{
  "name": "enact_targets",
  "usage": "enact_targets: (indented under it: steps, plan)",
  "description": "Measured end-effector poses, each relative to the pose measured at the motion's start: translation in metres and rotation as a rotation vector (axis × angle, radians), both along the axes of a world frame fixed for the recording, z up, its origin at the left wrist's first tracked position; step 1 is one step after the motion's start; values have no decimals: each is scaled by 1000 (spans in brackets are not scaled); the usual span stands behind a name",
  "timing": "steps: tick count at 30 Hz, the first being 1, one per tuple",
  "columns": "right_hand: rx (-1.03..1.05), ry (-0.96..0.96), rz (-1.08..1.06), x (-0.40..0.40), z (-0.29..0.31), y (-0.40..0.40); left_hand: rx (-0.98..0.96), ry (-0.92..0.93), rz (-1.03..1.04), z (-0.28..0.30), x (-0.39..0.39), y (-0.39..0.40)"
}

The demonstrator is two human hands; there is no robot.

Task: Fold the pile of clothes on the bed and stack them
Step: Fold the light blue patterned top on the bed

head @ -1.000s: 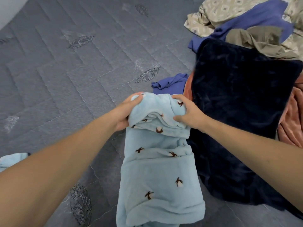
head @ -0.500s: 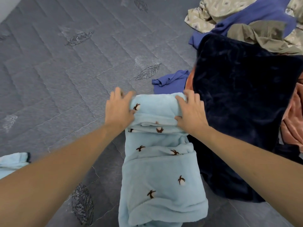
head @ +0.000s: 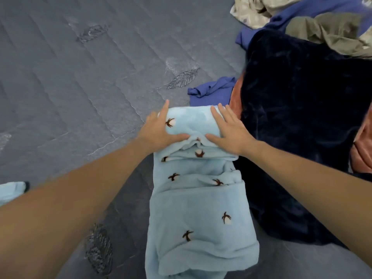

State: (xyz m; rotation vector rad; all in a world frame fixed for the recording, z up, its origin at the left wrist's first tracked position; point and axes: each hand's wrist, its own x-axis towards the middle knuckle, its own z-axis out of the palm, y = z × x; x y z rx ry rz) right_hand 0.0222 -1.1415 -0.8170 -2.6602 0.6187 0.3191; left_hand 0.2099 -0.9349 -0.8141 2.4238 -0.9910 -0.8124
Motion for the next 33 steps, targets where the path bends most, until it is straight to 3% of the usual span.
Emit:
enact_targets:
  steps: [6, 9, 19, 24, 29, 33]
  plan:
    - [149, 94, -167, 27, 41, -23, -179, 423, 55, 8, 29, -6]
    - [251, 101, -200, 25, 57, -28, -150, 476, 50, 14, 33, 0]
    - [281, -171, -258, -22, 99, 6, -381, 309, 27, 58, 3, 38]
    - [224, -306, -168, -52, 121, 29, -454, 78, 13, 88, -31, 69]
    - [-88, -404, 106, -106, 129, 81, -302, -289, -150, 114, -93, 118]
    - [-179, -412, 199, -164, 125, 125, -229, -318, -199, 118, -151, 159]
